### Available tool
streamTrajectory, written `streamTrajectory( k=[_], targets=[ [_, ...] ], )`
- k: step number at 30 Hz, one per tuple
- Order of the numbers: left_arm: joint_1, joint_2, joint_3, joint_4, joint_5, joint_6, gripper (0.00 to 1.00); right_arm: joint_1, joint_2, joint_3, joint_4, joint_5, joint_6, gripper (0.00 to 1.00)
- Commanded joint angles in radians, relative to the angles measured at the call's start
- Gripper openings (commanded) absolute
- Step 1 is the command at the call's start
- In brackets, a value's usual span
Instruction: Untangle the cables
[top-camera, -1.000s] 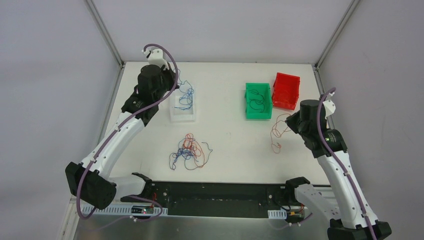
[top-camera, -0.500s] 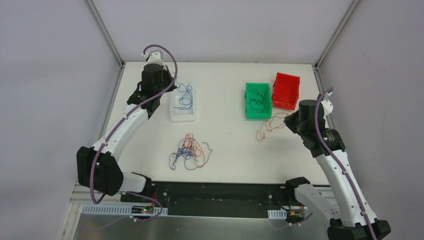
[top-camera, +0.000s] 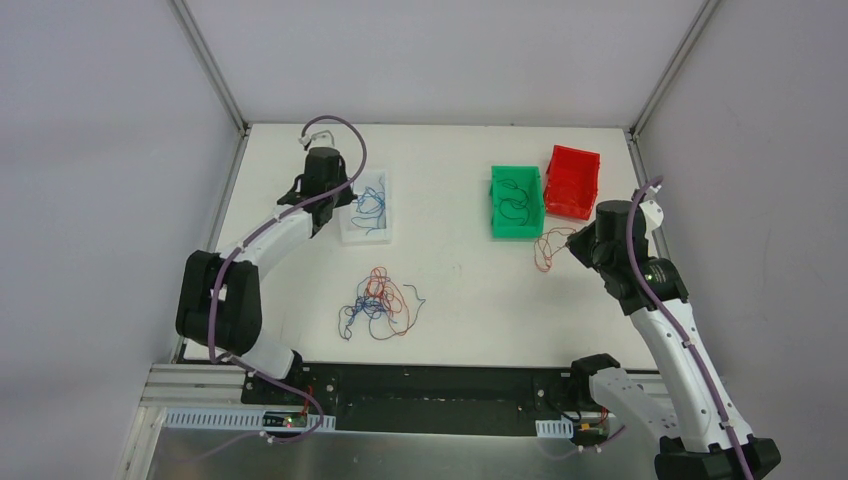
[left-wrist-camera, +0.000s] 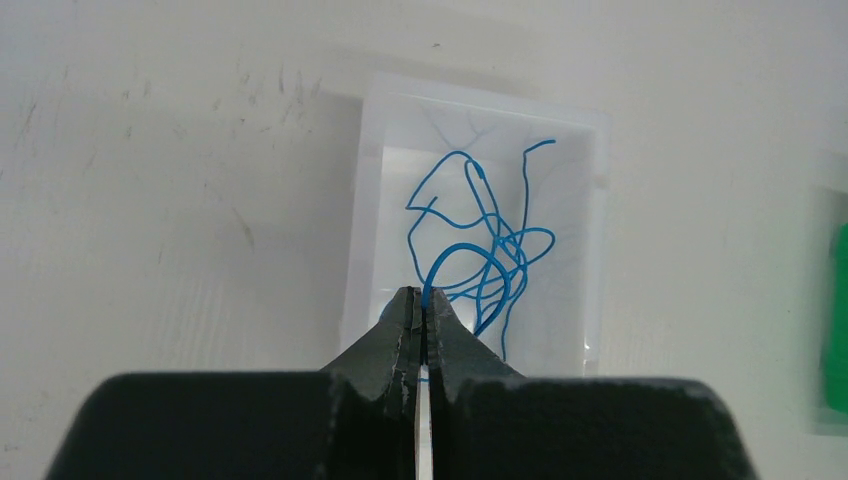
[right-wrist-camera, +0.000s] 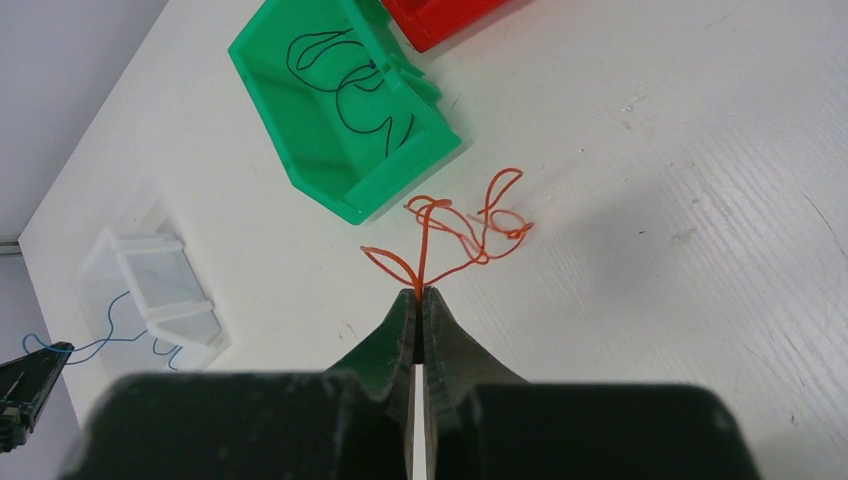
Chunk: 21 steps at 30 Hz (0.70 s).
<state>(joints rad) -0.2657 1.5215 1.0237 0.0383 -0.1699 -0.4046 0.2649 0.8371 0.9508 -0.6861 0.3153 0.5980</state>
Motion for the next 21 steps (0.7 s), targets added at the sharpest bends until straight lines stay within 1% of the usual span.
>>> streamTrajectory(
  k=[1,11,12,14,17,21],
  targets=[
    [0.014,0.056,0.039,0.027,-0.025,0.024,0.0,-0.004,-0.01,-0.009,0.023,-0.004,-0.006,0.0],
    [0.014,0.224,0.126,0.023,0.079,0.018,0.0,-0.003,0.001,-0.02,0.029,-0.006,-0.012,0.0],
    [0.014,0.227,0.131,0.023,0.094,0.025,0.07,-0.004,0.001,-0.019,0.028,-0.003,-0.015,0.0],
    [0.014,0.214,0.142,0.012,0.123,0.04,0.29,-0.004,0.005,-0.009,0.024,0.008,-0.029,0.0],
    [0.014,0.16,0.141,-0.008,0.136,0.041,0.45,-0.007,0.04,0.024,0.003,0.035,-0.058,0.0],
    [0.014,0.068,0.133,-0.048,0.162,0.025,0.62,-0.028,0.133,0.113,-0.041,0.045,-0.094,0.0]
  ],
)
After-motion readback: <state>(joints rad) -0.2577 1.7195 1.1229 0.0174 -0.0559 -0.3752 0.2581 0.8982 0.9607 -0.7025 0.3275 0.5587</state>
